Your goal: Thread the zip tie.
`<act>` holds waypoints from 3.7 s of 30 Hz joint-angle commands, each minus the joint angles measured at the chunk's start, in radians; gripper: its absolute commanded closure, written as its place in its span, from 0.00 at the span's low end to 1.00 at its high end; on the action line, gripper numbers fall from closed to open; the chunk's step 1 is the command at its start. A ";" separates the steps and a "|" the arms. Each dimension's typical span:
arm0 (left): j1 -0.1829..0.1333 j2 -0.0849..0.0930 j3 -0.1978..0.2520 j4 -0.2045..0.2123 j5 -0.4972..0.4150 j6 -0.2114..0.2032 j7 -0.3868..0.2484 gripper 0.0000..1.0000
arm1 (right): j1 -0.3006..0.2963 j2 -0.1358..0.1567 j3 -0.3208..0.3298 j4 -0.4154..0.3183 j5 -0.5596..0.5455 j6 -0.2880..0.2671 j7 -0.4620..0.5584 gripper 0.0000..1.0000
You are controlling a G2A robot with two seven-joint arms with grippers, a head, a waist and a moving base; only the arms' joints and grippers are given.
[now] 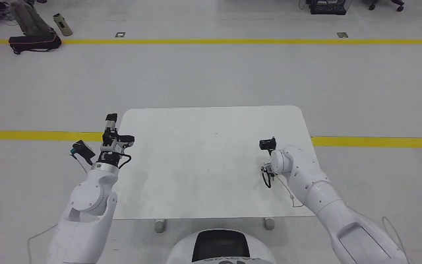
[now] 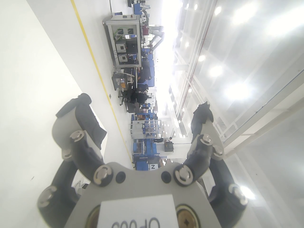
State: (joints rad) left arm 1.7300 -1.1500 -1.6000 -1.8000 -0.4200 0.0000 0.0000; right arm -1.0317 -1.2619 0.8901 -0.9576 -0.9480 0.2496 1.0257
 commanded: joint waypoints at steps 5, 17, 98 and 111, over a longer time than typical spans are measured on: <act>0.000 0.000 0.000 0.000 0.000 0.000 0.000 0.00 | 0.000 0.006 0.025 -0.029 -0.001 -0.006 0.024 1.00; 0.000 0.000 0.000 0.000 0.000 0.000 0.000 0.00 | -0.068 0.055 0.177 -0.144 0.093 -0.107 0.152 1.00; 0.000 0.000 0.000 0.000 0.000 0.000 0.000 0.00 | -0.187 0.179 0.626 -0.060 0.902 -0.590 0.109 1.00; 0.000 0.000 0.000 0.000 0.000 0.000 0.000 0.00 | -0.129 0.162 0.548 -0.093 0.859 -0.486 -0.033 1.00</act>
State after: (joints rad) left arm 1.7300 -1.1500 -1.6000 -1.8000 -0.4200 0.0000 0.0000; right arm -1.1767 -1.0965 1.4536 -1.0528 -0.0854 -0.2600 1.0156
